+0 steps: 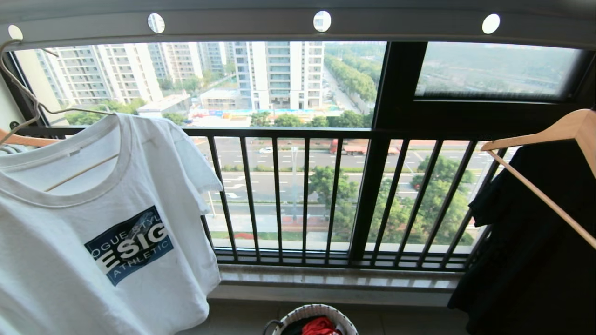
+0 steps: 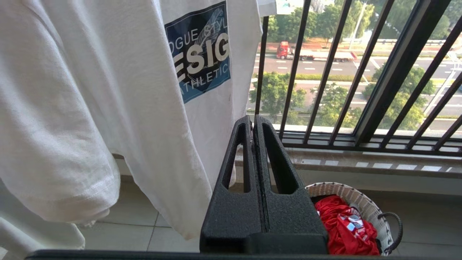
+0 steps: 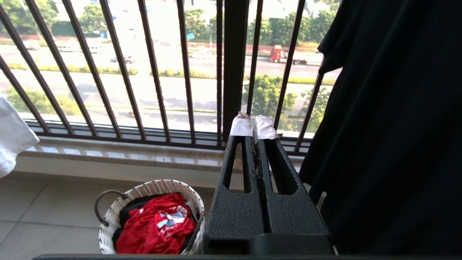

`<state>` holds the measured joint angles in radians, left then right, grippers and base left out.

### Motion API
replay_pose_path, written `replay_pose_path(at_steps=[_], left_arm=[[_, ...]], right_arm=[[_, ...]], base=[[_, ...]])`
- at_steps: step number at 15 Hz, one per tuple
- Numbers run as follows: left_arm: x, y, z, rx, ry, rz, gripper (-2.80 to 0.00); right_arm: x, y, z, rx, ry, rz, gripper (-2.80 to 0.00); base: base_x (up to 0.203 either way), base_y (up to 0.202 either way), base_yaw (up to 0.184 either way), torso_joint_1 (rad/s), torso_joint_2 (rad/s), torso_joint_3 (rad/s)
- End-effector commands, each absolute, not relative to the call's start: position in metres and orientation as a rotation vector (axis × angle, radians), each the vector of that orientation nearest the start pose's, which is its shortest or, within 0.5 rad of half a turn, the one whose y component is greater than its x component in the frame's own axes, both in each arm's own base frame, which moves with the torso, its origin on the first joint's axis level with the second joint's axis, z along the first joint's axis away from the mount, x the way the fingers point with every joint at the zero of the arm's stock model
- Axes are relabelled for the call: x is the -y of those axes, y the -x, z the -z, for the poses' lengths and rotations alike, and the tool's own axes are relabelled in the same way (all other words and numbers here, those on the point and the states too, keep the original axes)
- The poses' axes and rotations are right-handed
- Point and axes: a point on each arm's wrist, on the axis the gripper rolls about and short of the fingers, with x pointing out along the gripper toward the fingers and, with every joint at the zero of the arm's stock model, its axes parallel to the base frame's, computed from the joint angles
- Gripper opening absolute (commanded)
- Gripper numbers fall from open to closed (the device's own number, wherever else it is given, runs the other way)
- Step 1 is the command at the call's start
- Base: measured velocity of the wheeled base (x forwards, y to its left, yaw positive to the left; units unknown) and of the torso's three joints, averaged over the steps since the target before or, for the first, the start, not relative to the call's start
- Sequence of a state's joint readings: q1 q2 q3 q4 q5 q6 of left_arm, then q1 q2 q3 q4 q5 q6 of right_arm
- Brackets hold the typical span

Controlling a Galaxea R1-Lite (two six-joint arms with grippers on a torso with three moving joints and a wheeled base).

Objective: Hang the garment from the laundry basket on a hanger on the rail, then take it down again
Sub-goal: Take the clothes off the clothes rack

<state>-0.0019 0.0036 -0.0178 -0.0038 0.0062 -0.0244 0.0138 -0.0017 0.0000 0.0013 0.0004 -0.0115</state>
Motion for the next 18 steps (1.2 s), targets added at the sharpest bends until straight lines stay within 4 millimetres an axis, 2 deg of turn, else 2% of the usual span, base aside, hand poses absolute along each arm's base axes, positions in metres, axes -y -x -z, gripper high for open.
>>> replay_pose_path(at_steps=[1,18], left_arm=[[-0.0002,0.0227,-0.0762,0.000,-0.009,-0.005,-2.80],[-0.0001,0.0226,-0.0762,0.003,-0.009,-0.002,-2.80]], right_arm=[[0.0003,0.0229,-0.0753,0.000,0.012,-0.014,-2.80],[0.0003,0.0229,-0.0753,0.000,0.011,-0.014,-2.80]], base=[[0.000,0.000,0.000,0.000,0.00,0.000],[0.000,0.000,0.000,0.000,0.00,0.000]])
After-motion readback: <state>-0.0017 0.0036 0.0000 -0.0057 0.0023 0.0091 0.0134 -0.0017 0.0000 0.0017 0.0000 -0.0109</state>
